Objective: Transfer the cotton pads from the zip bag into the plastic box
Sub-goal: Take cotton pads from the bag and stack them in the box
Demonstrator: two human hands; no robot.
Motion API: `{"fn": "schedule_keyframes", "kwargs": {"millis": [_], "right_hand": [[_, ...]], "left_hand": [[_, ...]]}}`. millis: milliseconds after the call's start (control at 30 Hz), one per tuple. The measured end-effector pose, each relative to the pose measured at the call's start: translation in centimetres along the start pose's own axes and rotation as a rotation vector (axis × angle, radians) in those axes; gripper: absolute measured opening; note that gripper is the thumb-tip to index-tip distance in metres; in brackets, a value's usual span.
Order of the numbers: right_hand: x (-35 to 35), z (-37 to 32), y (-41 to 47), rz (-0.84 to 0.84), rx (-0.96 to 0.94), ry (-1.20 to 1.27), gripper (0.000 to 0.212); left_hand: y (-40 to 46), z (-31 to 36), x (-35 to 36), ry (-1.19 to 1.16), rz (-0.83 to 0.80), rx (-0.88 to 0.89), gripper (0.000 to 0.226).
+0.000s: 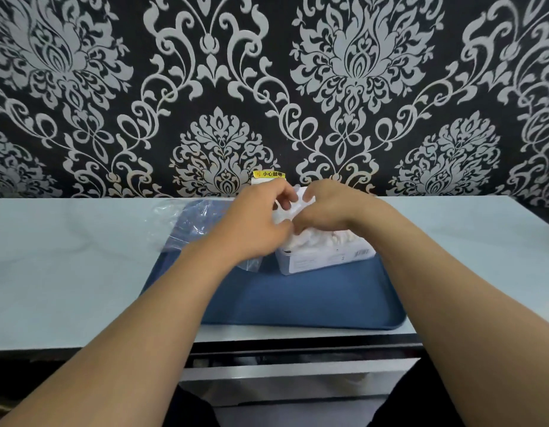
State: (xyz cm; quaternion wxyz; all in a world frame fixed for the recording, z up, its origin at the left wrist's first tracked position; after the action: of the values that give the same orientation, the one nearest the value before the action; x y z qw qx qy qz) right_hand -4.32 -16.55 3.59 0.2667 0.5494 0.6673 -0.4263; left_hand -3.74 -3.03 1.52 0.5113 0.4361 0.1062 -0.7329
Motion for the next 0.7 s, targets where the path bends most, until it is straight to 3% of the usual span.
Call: {"fn": "schedule_keyframes", "kwargs": {"millis": [67, 167, 300, 333, 433, 500, 567, 633, 700], "right_hand": [[0.1, 0.0, 0.4, -0.015, 0.075, -0.115, 0.065], [0.3, 0.0, 1.2, 0.026, 0.132, -0.275, 0.038], [1.9, -0.4, 2.4, 0.127, 0.119, -0.403, 0.029], [2.3, -0.4, 2.5, 0.142, 0.109, -0.394, 0.031], [2.5, -0.1, 2.5, 0.062, 0.074, -0.327, 0.065], [1.3, 0.5, 1.9, -0.007, 0.009, -0.206, 0.072], [-0.5, 1.0, 1.0, 0.101, -0.113, -0.062, 0.064], [-1.3, 1.4, 0.3, 0.331, -0.337, -0.16, 0.054], [0.9, 1.7, 0.0, 0.254, -0.546, -0.277, 0.058]], "left_hand": [[0.3, -0.4, 0.8, -0.012, -0.061, -0.04, 0.037], [0.8, -0.9, 1.9, 0.049, -0.147, -0.082, 0.033], [0.8, -1.2, 2.7, 0.118, -0.22, -0.099, 0.023], [0.8, -1.2, 2.6, 0.135, -0.22, -0.098, 0.024], [0.5, -1.3, 2.5, 0.079, -0.233, -0.138, 0.024], [0.5, -1.4, 2.5, 0.067, -0.229, -0.164, 0.023], [0.5, -1.3, 2.5, 0.093, -0.234, -0.175, 0.025], [0.5, -1.2, 2.5, 0.101, -0.238, -0.184, 0.025], [0.5, -1.2, 2.4, 0.127, -0.232, -0.194, 0.025]]}}
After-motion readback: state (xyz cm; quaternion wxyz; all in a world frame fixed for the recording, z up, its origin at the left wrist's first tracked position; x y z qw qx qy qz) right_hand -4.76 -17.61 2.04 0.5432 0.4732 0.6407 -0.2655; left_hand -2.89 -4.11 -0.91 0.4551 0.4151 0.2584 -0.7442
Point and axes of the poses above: each hand's wrist, its own y-axis towards the middle knuckle, its own x-axis out of the palm, z = x × y, the point moved 4 cm from there along y, towards the middle knuckle, and after that the axes turned 3 degrees about -z, right-handed, at the moved point
